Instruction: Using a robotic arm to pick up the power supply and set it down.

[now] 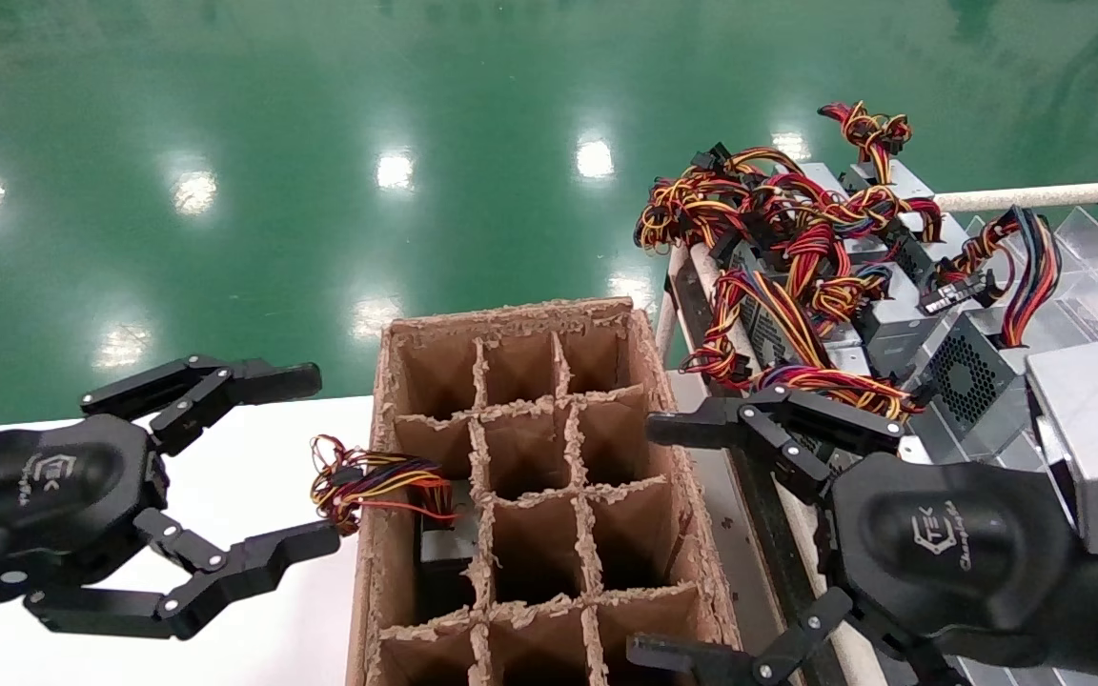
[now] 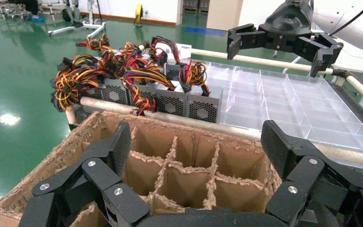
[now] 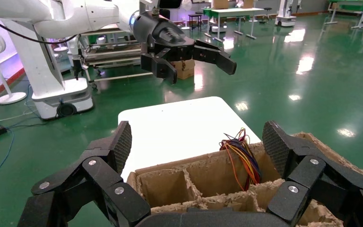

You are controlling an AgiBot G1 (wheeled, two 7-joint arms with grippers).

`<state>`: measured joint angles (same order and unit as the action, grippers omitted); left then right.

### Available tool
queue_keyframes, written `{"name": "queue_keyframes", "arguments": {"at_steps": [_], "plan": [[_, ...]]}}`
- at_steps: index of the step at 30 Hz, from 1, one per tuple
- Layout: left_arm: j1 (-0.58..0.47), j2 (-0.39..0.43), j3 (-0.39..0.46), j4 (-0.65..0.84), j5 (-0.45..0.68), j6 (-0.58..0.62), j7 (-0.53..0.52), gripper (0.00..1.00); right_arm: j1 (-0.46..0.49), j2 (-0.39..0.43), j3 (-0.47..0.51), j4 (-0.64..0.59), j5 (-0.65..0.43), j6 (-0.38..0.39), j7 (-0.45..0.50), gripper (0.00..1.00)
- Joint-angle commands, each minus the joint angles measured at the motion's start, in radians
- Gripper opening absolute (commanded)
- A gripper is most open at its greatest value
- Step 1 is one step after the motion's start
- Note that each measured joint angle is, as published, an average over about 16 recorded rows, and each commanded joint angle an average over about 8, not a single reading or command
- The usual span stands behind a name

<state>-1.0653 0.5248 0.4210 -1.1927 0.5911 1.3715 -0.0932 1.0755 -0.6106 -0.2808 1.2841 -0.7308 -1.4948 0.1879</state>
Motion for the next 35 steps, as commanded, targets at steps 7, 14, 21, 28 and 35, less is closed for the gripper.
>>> {"name": "queue_keyframes", "arguments": {"at_steps": [7,14,21,28,35], "plan": [[0.000,0.000,0.000,0.000,0.000,0.000,0.000,1.00,0.000,0.000,0.000,0.000,0.000,0.000,0.000,1.00],[0.000,0.000,0.000,0.000,0.000,0.000,0.000,1.00,0.000,0.000,0.000,0.000,0.000,0.000,0.000,1.00],[0.000,0.000,0.000,0.000,0.000,0.000,0.000,1.00,0.000,0.000,0.000,0.000,0.000,0.000,0.000,1.00],[0.000,0.000,0.000,0.000,0.000,0.000,0.000,1.00,0.000,0.000,0.000,0.000,0.000,0.000,0.000,1.00],[0.000,0.000,0.000,0.000,0.000,0.000,0.000,1.00,0.000,0.000,0.000,0.000,0.000,0.000,0.000,1.00]]}}
